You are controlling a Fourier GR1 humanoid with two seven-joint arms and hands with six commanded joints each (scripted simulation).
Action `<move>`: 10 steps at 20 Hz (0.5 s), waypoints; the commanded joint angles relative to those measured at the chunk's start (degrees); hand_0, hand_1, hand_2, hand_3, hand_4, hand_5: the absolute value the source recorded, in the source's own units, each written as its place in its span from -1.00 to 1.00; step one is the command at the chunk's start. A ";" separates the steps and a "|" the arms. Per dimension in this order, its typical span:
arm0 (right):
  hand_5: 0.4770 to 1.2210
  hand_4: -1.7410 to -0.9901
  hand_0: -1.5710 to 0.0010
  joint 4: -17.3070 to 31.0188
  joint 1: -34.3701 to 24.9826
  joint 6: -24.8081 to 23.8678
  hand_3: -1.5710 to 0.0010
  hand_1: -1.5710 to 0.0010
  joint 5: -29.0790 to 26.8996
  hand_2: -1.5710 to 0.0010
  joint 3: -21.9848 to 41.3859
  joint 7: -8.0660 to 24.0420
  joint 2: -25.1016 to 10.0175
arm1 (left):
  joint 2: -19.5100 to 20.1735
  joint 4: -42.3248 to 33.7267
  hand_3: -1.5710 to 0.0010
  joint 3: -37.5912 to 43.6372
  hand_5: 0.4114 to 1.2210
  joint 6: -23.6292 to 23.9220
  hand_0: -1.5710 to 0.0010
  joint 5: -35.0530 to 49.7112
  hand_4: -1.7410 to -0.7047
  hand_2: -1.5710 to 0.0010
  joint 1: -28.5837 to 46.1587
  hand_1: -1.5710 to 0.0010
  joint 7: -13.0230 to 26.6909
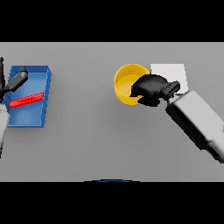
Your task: Pick up the red beaker and tilt it to pour out 1 green nut into yellow bowl. Pick up the yellow bowl and place it on the metallic measuring scale.
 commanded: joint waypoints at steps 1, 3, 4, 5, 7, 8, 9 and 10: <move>1.00 -1.00 -1.00 -0.03 0.00 0.40 -0.72 -1.00 -0.38 -0.87 -0.93 1.19 -0.28 | 0.39 0.10 1.00 0.25 -0.29 -0.24 1.00 0.12 0.93 1.00 0.13 1.00 0.25; 1.00 -1.00 -1.00 0.33 0.12 -0.27 -0.63 -1.00 -0.57 -0.89 -2.23 1.74 -1.28 | 0.41 -0.56 1.00 0.02 -0.28 -0.06 1.00 -0.21 0.93 1.00 0.74 1.00 0.16; 1.00 -1.00 -1.00 1.33 -0.01 -1.45 -0.60 -1.00 -0.29 -0.90 -2.87 1.23 -1.77 | 0.21 -0.75 1.00 -0.03 -0.27 0.12 1.00 -0.24 0.92 1.00 0.69 1.00 0.23; 1.00 -1.00 -1.00 2.62 -0.64 -2.37 -0.58 -1.00 -0.02 -0.92 -3.69 0.74 -2.72 | 0.42 -1.42 1.00 -0.11 -0.26 -0.04 1.00 -0.37 0.92 1.00 0.80 1.00 0.46; 1.00 -1.00 -1.00 4.30 -0.38 -4.73 -0.55 -1.00 0.60 -0.94 -4.85 0.64 -4.19 | 0.73 -2.10 1.00 0.07 -0.27 -0.61 1.00 -0.09 0.92 1.00 0.89 1.00 1.21; 1.00 -1.00 -1.00 5.80 -0.71 -5.82 -0.54 -1.00 0.70 -0.96 -5.54 0.02 -4.63 | 0.95 -2.69 1.00 0.17 -0.27 -0.72 1.00 0.05 0.93 1.00 1.58 1.00 0.83; 1.00 -1.00 -1.00 7.56 -1.48 -6.76 -0.53 -1.00 0.82 -0.96 -6.44 -0.75 -5.35 | 0.75 -2.13 1.00 0.10 -0.27 -1.03 1.00 0.15 0.93 1.00 1.03 1.00 1.54; 1.00 -1.00 -1.00 10.13 -2.69 -7.57 -0.52 -1.00 0.90 -0.94 -7.25 -1.55 -5.82 | 0.91 -1.96 1.00 0.30 -0.28 -0.91 1.00 0.12 0.93 1.00 0.98 1.00 1.55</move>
